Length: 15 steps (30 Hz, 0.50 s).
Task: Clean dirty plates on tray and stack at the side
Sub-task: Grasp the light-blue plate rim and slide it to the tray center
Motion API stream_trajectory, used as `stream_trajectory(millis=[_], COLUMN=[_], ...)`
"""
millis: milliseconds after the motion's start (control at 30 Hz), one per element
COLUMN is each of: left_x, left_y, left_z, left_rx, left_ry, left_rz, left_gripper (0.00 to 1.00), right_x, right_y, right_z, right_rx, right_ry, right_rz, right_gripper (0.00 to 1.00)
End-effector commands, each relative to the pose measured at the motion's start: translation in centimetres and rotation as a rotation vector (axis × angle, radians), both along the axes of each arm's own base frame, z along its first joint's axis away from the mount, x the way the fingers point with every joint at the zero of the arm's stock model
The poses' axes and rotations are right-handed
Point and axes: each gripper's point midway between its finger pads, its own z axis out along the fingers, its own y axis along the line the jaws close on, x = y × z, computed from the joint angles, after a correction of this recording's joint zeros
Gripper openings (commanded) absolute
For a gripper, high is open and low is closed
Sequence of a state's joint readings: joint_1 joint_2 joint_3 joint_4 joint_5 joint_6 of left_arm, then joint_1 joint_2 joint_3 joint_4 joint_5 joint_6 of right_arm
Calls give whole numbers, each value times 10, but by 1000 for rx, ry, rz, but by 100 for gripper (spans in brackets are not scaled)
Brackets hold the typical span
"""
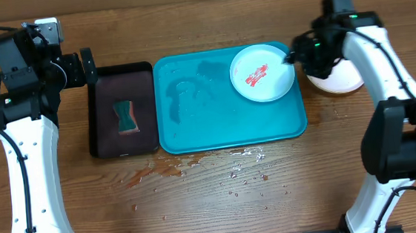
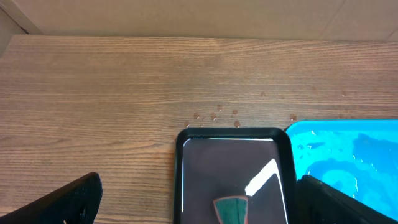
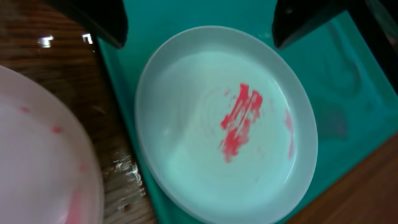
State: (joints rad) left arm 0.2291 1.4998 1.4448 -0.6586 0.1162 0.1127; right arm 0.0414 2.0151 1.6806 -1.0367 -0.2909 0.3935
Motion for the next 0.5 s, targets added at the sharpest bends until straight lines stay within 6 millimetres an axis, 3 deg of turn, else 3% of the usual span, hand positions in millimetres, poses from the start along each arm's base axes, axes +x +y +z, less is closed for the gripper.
stream_trajectory(millis=[0,100,233,467], left_x=[0,0,0,0], left_y=[-1,-1,-1,-1], left_z=[8,9,8,9], left_rx=[24,24,24,24], left_ry=[-18,-18,-18,-18], left_rz=[-16,-16,-16,-16], left_gripper=[100,100,100,100], right_x=[-5,-12,-21,-34], right_y=[7,19,20,19], right_z=[-7,-13,-23,-52], right_rx=[-11,-18,-40,-30], right_ry=[38,62,105,154], right_rz=[-74,-73,-113,-189], right_gripper=[92,97,97,90])
